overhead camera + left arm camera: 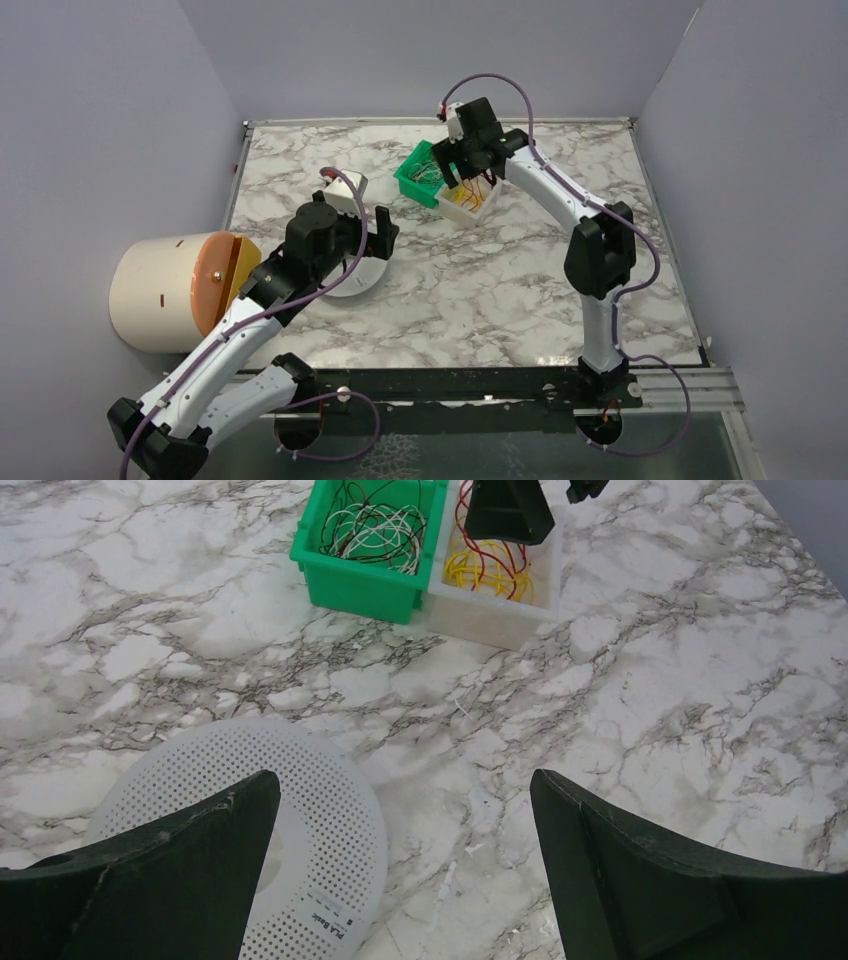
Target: Wrap the cables
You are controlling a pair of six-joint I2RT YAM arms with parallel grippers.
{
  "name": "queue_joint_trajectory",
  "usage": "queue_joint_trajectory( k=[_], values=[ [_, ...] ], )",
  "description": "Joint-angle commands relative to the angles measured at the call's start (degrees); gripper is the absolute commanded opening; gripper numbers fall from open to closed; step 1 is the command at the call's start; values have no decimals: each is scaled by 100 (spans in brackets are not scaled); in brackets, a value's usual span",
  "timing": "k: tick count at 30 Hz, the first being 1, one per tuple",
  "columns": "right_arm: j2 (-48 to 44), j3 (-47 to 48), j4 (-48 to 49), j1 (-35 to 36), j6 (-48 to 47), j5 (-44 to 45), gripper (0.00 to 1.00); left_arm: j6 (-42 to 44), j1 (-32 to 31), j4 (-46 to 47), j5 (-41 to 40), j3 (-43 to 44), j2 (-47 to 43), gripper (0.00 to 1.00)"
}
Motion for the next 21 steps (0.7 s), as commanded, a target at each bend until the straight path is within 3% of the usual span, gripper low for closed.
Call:
queue_joint_trajectory(
  k=[1, 12, 21],
  values=[
    [320, 536, -712, 15, -657, -23, 84, 31, -15, 58, -73, -29, -100, 99],
    [334, 81, -852, -53, -402, 711, 77, 30, -16, 53, 30, -44, -122, 99],
    [-85, -388, -880, -50, -301, -584, 69, 21, -15, 55, 93, -33, -150, 99]
  ],
)
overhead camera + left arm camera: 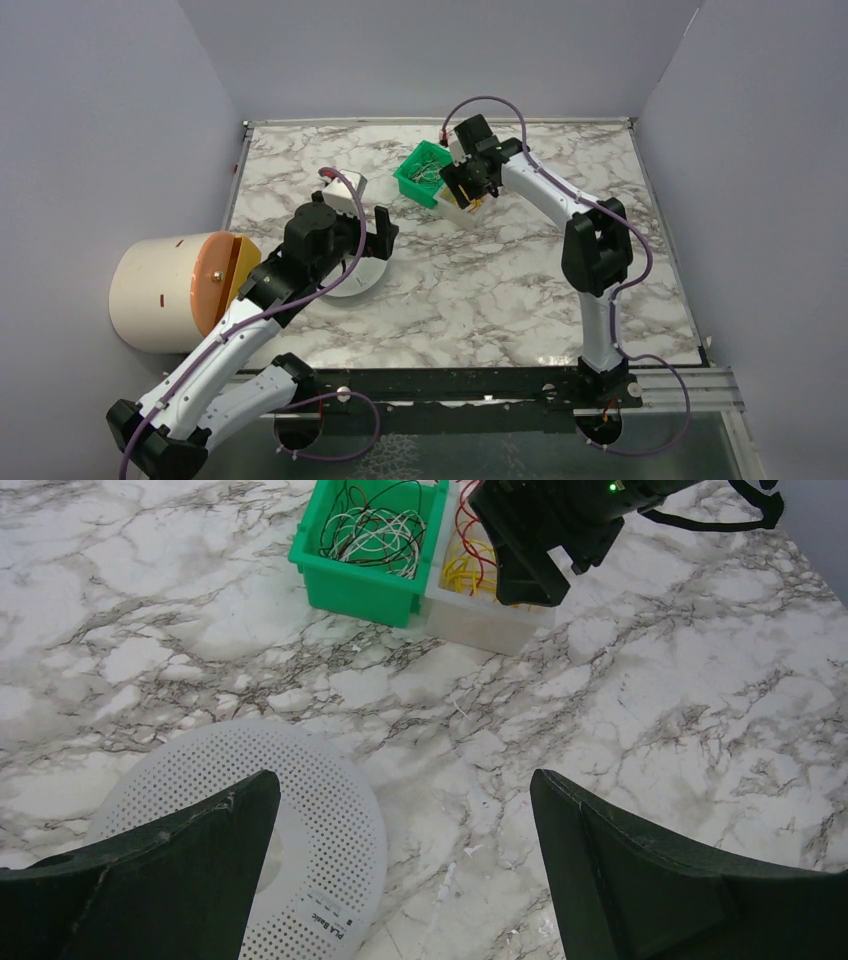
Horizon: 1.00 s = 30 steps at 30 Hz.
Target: Wrap the cables
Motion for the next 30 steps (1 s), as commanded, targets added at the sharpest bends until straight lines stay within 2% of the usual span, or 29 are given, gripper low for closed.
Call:
queue_joint_trajectory(
  k=[1, 10, 30],
  values=[
    [-458, -97, -132, -9, 112, -796, 69, 18, -15, 53, 87, -36, -113, 99],
    [-460, -207, -6, -9, 291, -1560, 67, 18, -15, 55, 115, -29, -109, 99],
    [192, -24, 54, 134, 598, -1409, 49, 45, -15, 50, 123, -32, -133, 99]
  ],
)
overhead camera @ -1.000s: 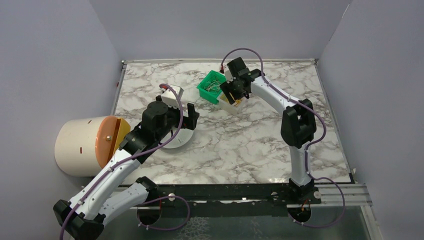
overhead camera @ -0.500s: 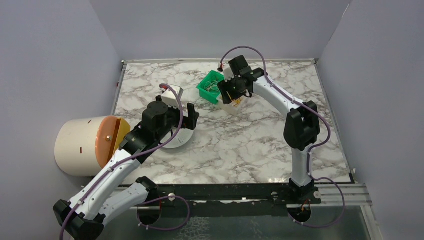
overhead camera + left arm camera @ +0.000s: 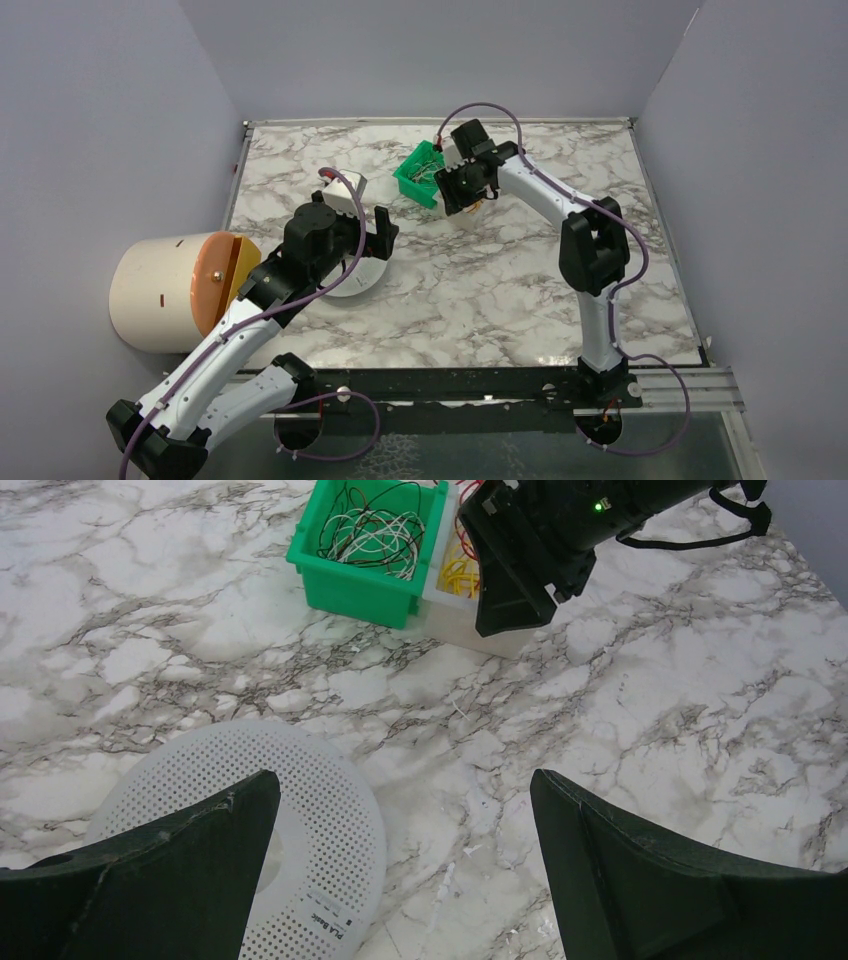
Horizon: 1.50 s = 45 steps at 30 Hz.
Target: Wrap the cables
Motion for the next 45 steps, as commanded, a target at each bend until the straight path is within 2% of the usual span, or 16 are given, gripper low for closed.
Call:
queue_joint_trajectory(
  k=[1, 6, 9, 16, 20, 28, 35, 41, 43, 45],
  values=[
    [162, 96, 32, 117, 125, 66, 48, 43, -15, 56, 107, -34, -115, 99],
    [161, 28, 101, 183, 227, 358, 37, 34, -15, 51, 133, -34, -138, 99],
    [130, -48, 185, 237, 296, 599, 34, 33, -15, 55, 129, -28, -144, 99],
    [40, -252, 381, 389, 551, 1137, 13, 34, -15, 57, 134, -31, -170, 99],
    [-52, -483, 587, 460, 1005, 1422, 2, 25, -17, 52, 141, -30, -188, 99],
    [-525, -1368, 1492, 542, 3092, 2032, 1, 25, -16, 51, 149, -26, -188, 99],
    [200, -212, 236, 705, 4791, 2749, 1, 16, -15, 50, 194, -27, -201, 99],
    [241, -75, 432, 804, 5514, 3037, 2, 16, -17, 52, 186, -65, -256, 99],
    [295, 39, 429, 802, 5654, 3054, 8, 25, -15, 55, 170, -68, -269, 99],
    [382, 226, 370, 806, 5718, 3000, 21, 32, -15, 51, 169, -68, -291, 99]
  ],
)
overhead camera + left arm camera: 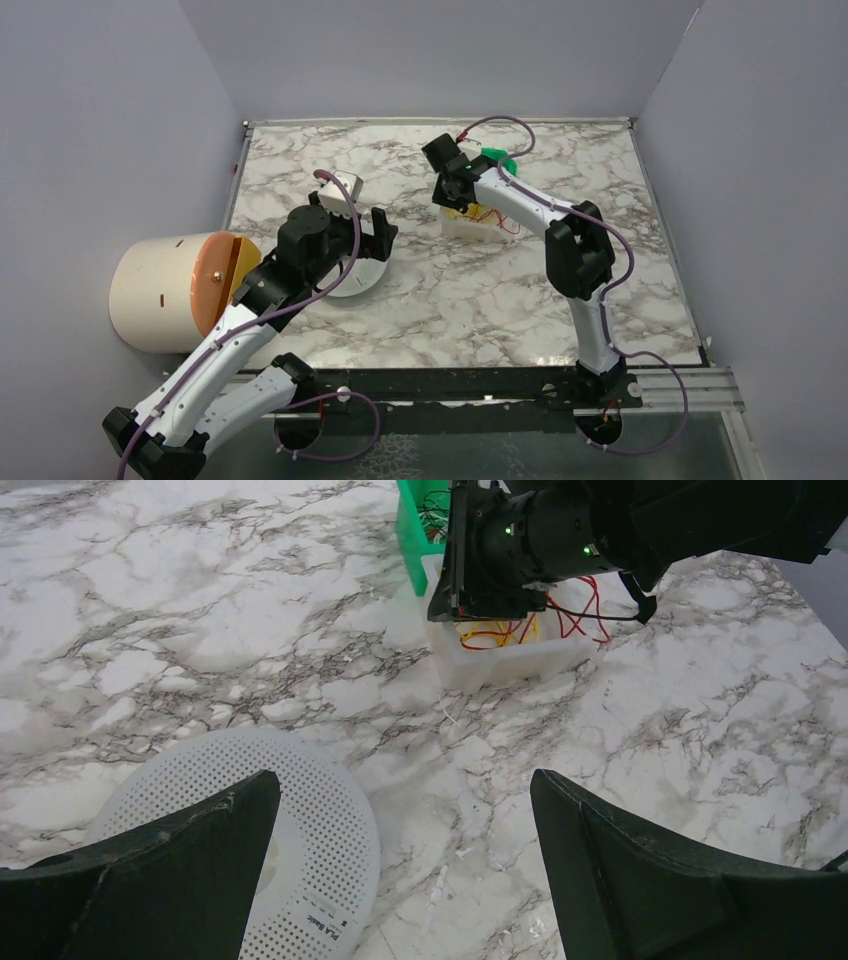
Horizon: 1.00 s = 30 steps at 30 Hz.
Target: Wrap the cables
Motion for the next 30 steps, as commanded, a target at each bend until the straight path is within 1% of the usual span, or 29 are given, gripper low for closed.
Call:
queue_joint_trajectory(
  k=[1, 2, 4, 6, 10, 13, 15, 18, 20, 23, 25, 27, 30],
  values=[
    [287, 451, -251, 56, 695, 115, 29, 33, -15, 58, 82, -68, -128, 99],
    [312, 537, -230, 56, 607, 47, 35, 34, -15, 51, 74, -67, -128, 99],
    [343, 687, -238, 56, 353, -36, 40, 42, -15, 52, 64, -70, -141, 99],
    [297, 751, -252, 56, 80, -85, 41, 43, -16, 52, 60, -67, -160, 99],
    [6, 575, -58, 47, -884, -187, 43, 50, -18, 47, 64, -80, -204, 99],
    [-330, 427, -39, 26, -1623, -69, 43, 51, -16, 49, 56, -78, -228, 99],
    [-573, 267, 83, -14, -2254, -33, 43, 51, -16, 48, 55, -78, -250, 99],
    [-795, 89, 282, -174, -3411, -267, 43, 51, -18, 46, 85, -77, -255, 99],
    [-789, 214, 98, -351, -4020, -496, 44, 51, -20, 43, 98, -73, -258, 99],
    [-688, 423, -186, -595, -4772, -1085, 48, 51, -14, 47, 103, -68, -269, 99],
    [-599, 523, -327, -685, -5145, -1165, 48, 51, -17, 44, 108, -74, -268, 99],
    [-562, 462, -290, -772, -5553, -1051, 48, 51, -15, 41, 111, -78, -278, 99],
    [-643, 156, 39, -940, -6172, -1337, 49, 60, -16, 49, 117, -92, -300, 99]
  ],
)
